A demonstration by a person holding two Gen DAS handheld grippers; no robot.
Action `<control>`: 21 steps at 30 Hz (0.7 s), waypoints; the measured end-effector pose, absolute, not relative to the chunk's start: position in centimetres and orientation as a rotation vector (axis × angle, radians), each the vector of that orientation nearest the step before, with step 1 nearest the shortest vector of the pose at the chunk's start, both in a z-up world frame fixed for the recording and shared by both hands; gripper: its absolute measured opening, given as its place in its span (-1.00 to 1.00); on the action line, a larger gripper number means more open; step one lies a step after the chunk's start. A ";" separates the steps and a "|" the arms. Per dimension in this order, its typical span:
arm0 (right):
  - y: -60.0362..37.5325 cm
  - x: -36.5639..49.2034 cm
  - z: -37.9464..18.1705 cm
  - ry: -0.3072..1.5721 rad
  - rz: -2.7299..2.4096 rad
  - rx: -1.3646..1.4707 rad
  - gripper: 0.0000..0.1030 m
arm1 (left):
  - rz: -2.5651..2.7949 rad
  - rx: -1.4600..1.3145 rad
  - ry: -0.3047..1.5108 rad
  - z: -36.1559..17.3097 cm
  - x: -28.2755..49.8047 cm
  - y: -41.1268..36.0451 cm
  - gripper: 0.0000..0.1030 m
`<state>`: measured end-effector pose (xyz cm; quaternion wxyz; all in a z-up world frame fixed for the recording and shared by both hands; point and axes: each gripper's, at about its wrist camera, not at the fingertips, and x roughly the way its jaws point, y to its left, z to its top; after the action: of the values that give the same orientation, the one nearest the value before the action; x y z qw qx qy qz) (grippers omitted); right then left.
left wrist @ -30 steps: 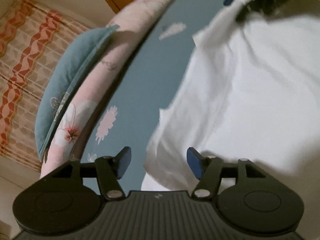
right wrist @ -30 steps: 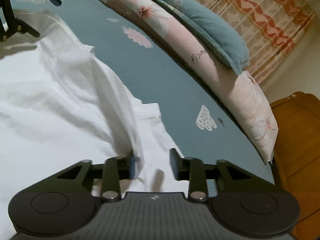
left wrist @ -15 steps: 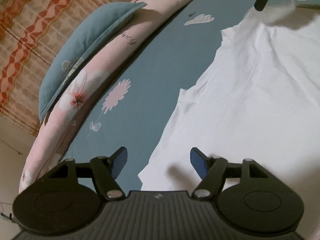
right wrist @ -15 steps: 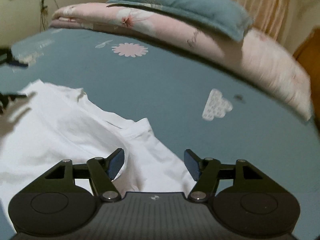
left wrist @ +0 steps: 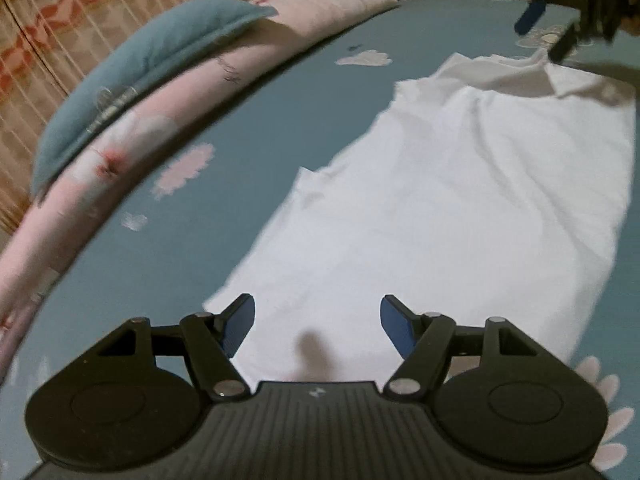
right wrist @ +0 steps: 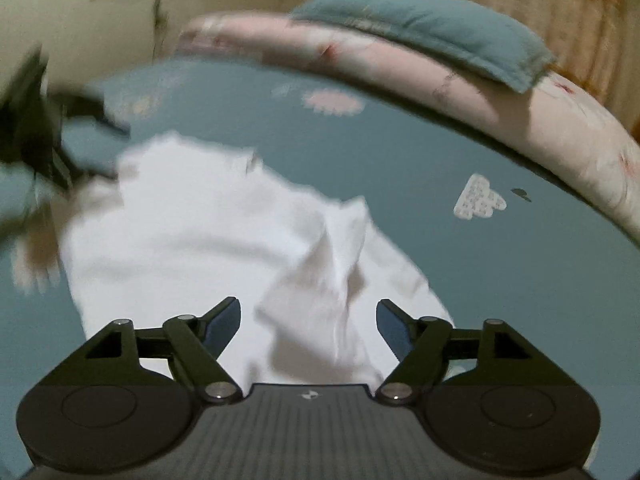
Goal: Fold clothes
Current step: 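Move both open tools back over the folded shirt toward its other side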
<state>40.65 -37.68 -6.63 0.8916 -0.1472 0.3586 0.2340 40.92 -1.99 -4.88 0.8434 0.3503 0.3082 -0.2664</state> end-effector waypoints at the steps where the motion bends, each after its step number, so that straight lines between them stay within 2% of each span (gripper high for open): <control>1: -37.5 41.0 -7.2 0.757 0.460 -0.331 0.53 | -0.560 0.754 0.658 -5.3 40.9 -2.1 0.38; 4: -37.9 42.8 -8.5 0.772 0.349 -0.342 0.53 | -0.526 0.784 0.666 -6.1 41.3 -2.2 0.38; 10: -41.3 44.7 -8.9 0.751 0.111 -0.169 0.52 | -0.426 0.745 0.658 -5.9 42.4 -1.5 0.38; 13: -42.1 44.1 -8.9 0.745 0.077 -0.124 0.43 | -0.381 0.720 0.655 -5.7 42.6 -1.1 0.38; 16: -42.2 41.5 -8.3 0.743 0.121 -0.049 0.07 | -0.409 0.713 0.640 -5.2 41.2 -1.2 0.38; 17: -42.3 40.7 -8.2 0.751 0.133 -0.028 -0.14 | -0.433 0.715 0.632 -5.0 40.4 -1.4 0.38; 18: -42.4 39.7 -8.2 0.762 0.145 -0.005 -0.22 | -0.457 0.722 0.627 -4.8 39.7 -1.5 0.38; 21: -42.4 35.9 -8.3 0.796 0.173 0.077 -0.22 | -0.535 0.699 0.638 -4.5 37.5 -1.6 0.38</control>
<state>35.95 -42.45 -8.28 0.9174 0.0376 0.3872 0.0841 37.55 -1.60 -4.48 0.8560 0.3324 0.3035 -0.2544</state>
